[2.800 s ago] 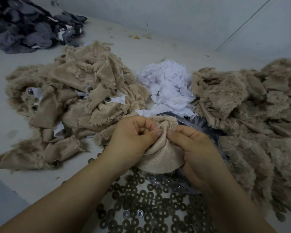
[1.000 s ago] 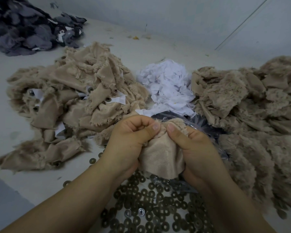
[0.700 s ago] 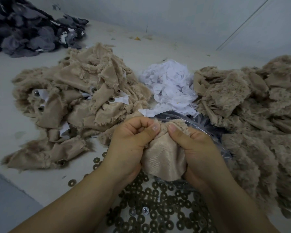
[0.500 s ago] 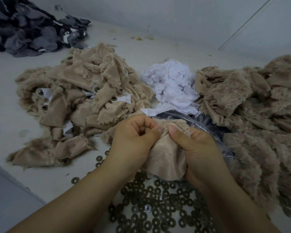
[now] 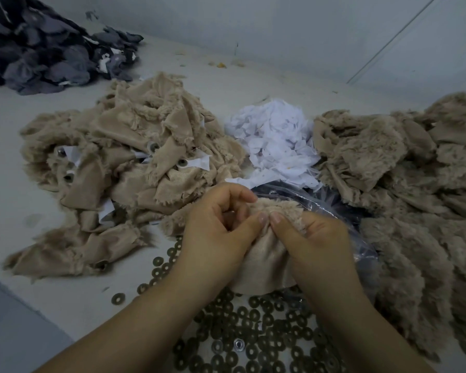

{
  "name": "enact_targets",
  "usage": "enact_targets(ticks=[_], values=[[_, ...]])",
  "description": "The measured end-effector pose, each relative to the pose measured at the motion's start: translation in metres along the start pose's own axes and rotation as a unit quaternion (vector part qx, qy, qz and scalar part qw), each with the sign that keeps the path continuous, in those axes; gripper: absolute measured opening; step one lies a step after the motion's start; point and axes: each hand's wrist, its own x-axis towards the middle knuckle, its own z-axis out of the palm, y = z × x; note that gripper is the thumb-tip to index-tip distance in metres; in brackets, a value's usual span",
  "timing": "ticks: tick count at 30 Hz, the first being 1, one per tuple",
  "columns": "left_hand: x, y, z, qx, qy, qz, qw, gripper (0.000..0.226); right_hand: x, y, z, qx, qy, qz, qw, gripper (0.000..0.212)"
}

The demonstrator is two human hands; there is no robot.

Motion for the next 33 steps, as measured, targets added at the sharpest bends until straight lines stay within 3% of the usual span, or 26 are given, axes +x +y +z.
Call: enact_targets(ticks=[5, 9, 13, 19, 24, 28, 33], values=[[0.000, -0.007, -0.002, 0.168, 0.006, 0.154, 0.974, 0.018, 0.002, 0.005, 0.003, -0.035, 0.015, -0.016, 0.999, 0.037], [0.001, -0.016, -0.001, 0.240, 0.000, 0.254, 0.937, 0.010, 0.006, 0.010, 0.005, -0.083, 0.038, -0.029, 0.995, 0.049], [0.001, -0.023, 0.001, 0.251, -0.012, 0.290, 0.923, 0.007, 0.007, 0.012, 0.006, -0.098, 0.035, -0.030, 0.994, 0.044], [0.008, -0.030, -0.001, 0.213, -0.025, 0.239, 0.947, 0.008, 0.006, 0.014, 0.005, -0.134, 0.044, -0.036, 0.989, 0.045], [0.011, -0.038, -0.007, 0.104, -0.039, 0.140, 0.984, 0.013, 0.006, 0.015, 0.011, -0.140, 0.044, -0.025, 0.989, 0.039], [0.009, -0.039, -0.006, 0.111, -0.035, 0.145, 0.983, 0.012, 0.007, 0.015, 0.011, -0.064, 0.029, -0.013, 0.997, 0.043], [0.008, -0.040, -0.006, 0.084, -0.029, 0.134, 0.987, 0.012, 0.007, 0.018, 0.009, -0.042, 0.018, 0.000, 0.999, 0.025]])
